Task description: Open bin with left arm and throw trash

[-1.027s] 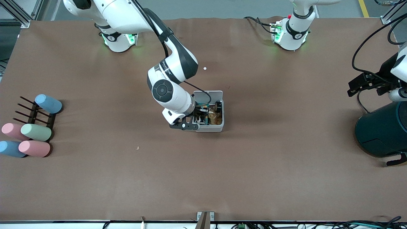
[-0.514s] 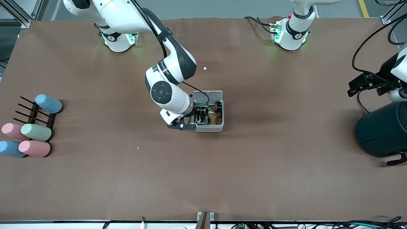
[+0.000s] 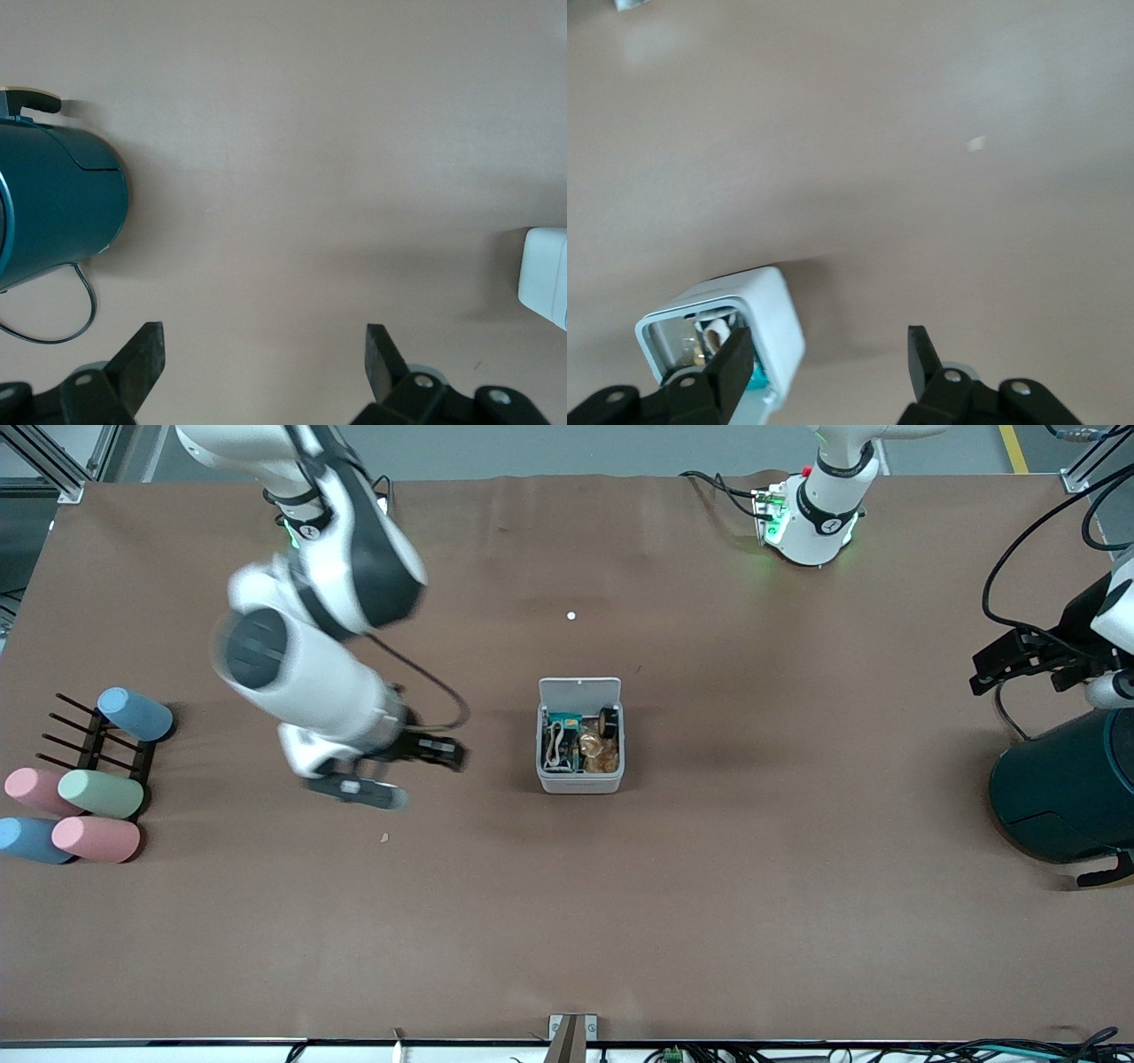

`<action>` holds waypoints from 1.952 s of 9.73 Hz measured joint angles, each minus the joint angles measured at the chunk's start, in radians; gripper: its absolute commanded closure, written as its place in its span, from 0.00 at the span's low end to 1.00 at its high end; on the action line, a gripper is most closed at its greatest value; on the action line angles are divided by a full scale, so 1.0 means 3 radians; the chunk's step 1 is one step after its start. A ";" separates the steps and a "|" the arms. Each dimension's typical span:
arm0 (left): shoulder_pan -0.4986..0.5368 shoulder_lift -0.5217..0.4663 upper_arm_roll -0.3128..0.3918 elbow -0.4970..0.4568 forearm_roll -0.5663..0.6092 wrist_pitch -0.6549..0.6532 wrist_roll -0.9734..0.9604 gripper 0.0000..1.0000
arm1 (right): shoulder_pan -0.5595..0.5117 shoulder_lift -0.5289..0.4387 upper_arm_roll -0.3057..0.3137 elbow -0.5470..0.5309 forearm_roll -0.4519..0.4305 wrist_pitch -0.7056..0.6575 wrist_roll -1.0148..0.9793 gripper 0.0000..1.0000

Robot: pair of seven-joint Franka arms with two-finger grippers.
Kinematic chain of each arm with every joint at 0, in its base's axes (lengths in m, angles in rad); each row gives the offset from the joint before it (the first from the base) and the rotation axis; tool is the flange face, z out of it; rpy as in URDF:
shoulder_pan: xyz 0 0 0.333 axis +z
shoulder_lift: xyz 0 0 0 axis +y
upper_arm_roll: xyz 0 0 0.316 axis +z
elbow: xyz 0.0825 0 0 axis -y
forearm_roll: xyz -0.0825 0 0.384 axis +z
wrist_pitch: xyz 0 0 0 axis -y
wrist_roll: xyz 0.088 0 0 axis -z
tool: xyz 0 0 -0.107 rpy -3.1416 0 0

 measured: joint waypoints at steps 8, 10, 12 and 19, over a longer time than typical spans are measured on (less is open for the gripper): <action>0.0006 0.0004 0.0003 0.0003 0.0000 0.0000 0.0001 0.00 | -0.0080 -0.0507 -0.0880 0.0288 -0.0408 -0.1067 -0.0960 0.01; 0.0006 0.0004 0.0003 0.0003 0.0000 0.0000 0.0001 0.00 | -0.0080 -0.0509 -0.0902 0.0295 -0.0531 -0.1165 -0.1093 0.01; 0.0012 0.0004 0.0004 0.0003 -0.0001 0.0000 0.0001 0.00 | -0.0083 -0.0571 -0.1007 0.0323 -0.0543 -0.1264 -0.1151 0.01; 0.0020 0.0005 0.0005 0.0004 -0.0001 0.0000 0.0001 0.00 | -0.2269 -0.0742 0.1107 0.0319 -0.0597 -0.1335 -0.1199 0.01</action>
